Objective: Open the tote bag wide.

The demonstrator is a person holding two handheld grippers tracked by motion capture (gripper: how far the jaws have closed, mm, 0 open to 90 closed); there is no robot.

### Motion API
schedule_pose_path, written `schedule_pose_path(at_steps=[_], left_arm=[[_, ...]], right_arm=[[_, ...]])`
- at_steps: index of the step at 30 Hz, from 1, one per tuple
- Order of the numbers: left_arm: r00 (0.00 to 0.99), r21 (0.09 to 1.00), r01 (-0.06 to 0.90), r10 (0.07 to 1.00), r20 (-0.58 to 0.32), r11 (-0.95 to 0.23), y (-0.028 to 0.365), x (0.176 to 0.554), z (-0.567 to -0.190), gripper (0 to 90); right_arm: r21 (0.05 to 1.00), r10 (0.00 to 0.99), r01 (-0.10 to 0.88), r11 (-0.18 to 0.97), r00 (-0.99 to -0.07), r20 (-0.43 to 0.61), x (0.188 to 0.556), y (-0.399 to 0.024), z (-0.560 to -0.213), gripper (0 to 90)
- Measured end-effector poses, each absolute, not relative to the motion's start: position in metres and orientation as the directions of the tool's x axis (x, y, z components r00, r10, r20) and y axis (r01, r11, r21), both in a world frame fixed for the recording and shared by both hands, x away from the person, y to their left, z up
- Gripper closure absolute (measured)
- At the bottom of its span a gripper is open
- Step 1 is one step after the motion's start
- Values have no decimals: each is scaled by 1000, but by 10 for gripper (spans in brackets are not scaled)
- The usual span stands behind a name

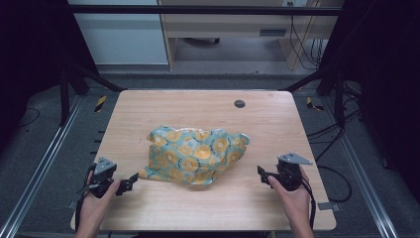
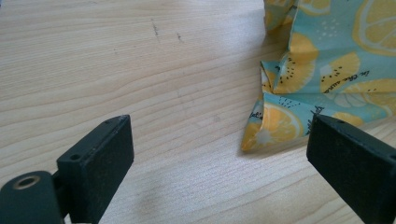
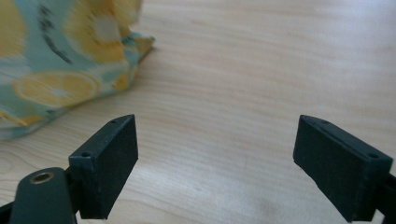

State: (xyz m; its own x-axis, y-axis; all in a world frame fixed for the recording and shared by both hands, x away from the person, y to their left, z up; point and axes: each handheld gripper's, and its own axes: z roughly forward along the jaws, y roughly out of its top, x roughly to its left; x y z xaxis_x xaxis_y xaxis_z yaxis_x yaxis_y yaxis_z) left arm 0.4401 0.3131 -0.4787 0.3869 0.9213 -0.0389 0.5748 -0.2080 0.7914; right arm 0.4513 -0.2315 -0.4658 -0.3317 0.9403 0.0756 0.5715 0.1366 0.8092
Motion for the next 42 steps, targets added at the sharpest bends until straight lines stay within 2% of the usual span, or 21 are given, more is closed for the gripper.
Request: schedule_pose_path(at_steps=[8,16,21,31,42], left_arm=[[396,789,573,918,-31,-221,310,440,-479,72],[392,790,573,919,-28,-220,312,440,-479,74],[393,789,573,919,-25,-223,311,440,-479,75],[405,786,569,914,-12,-241,307,440,-479,75],[415,789,561,910,-8,-249,305,441,-479,77]], right_arm=[[837,913,515,185,-406,48,458,-218,-416,165],[824,873,502,264,-488,18,476,-192,-368,158],[821,852,488,296,-524,4,483,-175,-353,149],[809,832,491,323,-554,4,505,-149,-347,140],[754,817,565,335,-573,66,540,-116,-367,160]])
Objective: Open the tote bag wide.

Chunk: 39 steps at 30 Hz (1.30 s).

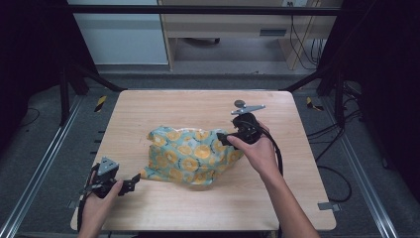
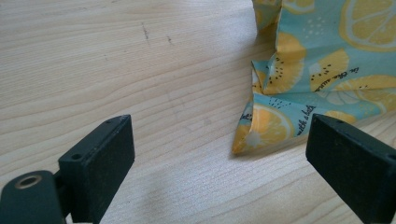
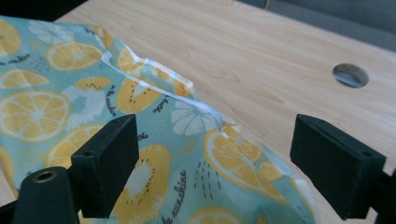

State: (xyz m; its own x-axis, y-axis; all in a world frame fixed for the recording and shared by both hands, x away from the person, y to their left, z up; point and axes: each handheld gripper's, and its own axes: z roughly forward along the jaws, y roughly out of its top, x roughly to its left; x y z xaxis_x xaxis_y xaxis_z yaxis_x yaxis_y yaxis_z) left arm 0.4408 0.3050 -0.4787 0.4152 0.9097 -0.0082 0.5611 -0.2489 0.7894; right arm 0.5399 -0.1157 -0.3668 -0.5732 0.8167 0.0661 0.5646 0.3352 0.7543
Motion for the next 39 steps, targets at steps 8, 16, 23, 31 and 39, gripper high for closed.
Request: schedule_pose_path(at_steps=[8,16,23,31,39], left_arm=[[425,789,556,905,0,-261,304,441,-477,77],[421,792,553,907,1,-258,304,440,-477,79],[419,796,550,908,0,-254,304,440,-475,80],[417,805,541,909,-2,-246,306,439,-473,83],[411,816,528,911,-4,-235,308,438,-470,85]], right_arm=[[719,793,579,384,-605,64,540,-109,-375,523],[740,745,529,416,-665,57,528,-107,-374,887],[802,712,456,387,-700,54,509,-102,-360,892],[864,657,370,341,-751,63,476,-101,-347,893],[904,608,297,308,-792,53,450,-101,-337,893]])
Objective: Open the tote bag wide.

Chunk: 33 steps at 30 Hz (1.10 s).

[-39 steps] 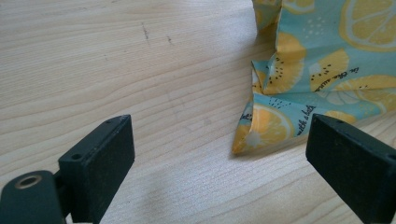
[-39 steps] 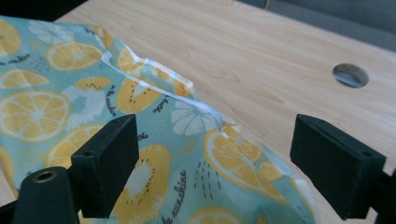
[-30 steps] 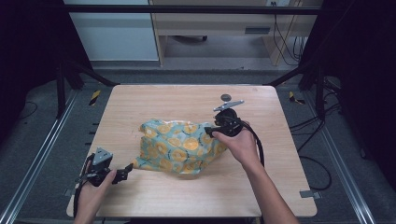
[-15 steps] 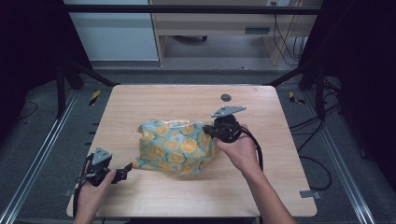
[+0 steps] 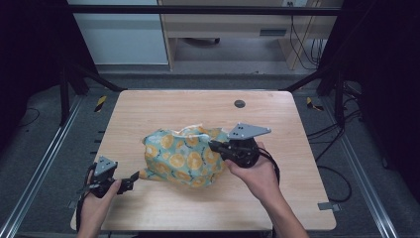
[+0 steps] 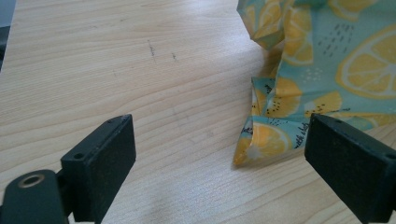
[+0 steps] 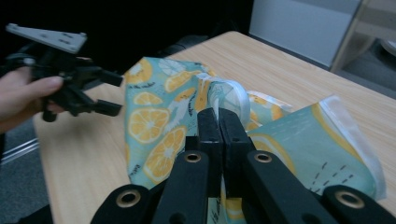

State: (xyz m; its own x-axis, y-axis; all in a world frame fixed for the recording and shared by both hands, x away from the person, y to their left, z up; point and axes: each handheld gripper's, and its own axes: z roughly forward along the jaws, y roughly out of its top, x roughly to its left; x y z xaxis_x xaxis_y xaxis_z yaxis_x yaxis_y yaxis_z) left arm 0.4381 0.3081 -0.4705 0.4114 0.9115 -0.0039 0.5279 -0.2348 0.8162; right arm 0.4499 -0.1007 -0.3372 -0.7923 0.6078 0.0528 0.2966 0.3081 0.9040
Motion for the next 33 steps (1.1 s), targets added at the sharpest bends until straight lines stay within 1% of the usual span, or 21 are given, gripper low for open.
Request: schedule_pose_path(at_steps=[7,10,14,27,33], left_arm=[[405,823,522,914,-6,-226,309,438,-469,87],[404,823,521,915,-5,-226,310,437,-469,87],[404,823,521,915,-3,-227,310,438,-469,87],[400,822,524,916,-5,-224,310,437,-469,87],[401,821,523,916,-2,-227,310,437,-469,87]], right_arm=[[918,556,262,299,-830,56,422,-99,-343,893],[915,531,262,307,-845,63,408,-98,-354,893],[906,524,270,325,-849,65,401,-98,-365,893],[878,519,336,341,-846,122,389,-104,-405,892],[867,529,361,343,-837,139,389,-108,-416,890]])
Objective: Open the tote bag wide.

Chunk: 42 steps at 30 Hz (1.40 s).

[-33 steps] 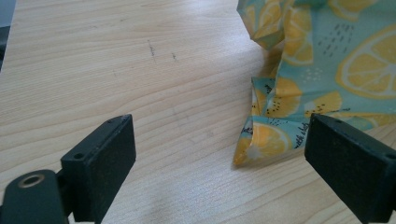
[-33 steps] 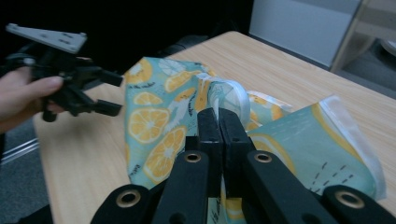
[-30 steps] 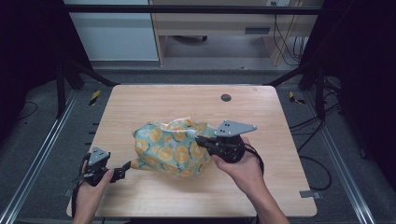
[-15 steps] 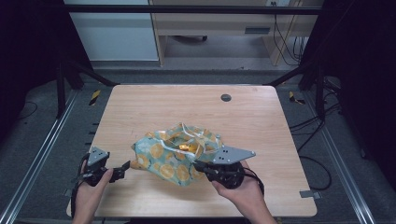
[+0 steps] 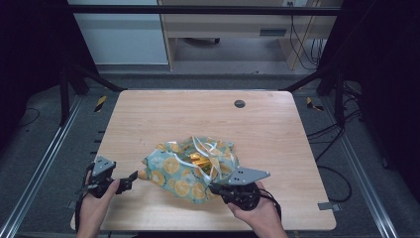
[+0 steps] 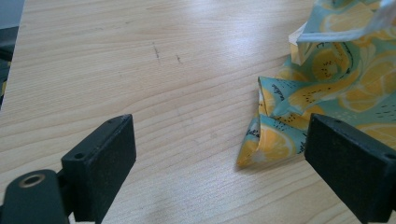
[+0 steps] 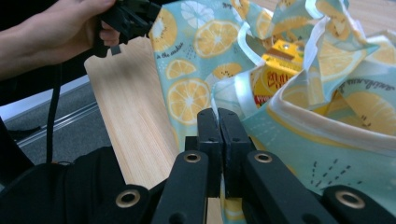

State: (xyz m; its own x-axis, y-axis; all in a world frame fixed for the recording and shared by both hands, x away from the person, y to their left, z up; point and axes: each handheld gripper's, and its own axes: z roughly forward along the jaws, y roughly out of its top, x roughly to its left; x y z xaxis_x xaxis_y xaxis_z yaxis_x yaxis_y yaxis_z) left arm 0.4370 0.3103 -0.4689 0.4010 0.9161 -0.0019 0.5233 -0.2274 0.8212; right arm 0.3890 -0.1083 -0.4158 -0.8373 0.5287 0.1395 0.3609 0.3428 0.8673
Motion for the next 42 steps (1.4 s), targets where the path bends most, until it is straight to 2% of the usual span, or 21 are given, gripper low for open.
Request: schedule_pose_path(at_steps=[42], left_arm=[[402,824,522,916,-10,-221,310,438,-468,90]], right_arm=[[805,610,471,361,-772,178,398,-128,-471,852]])
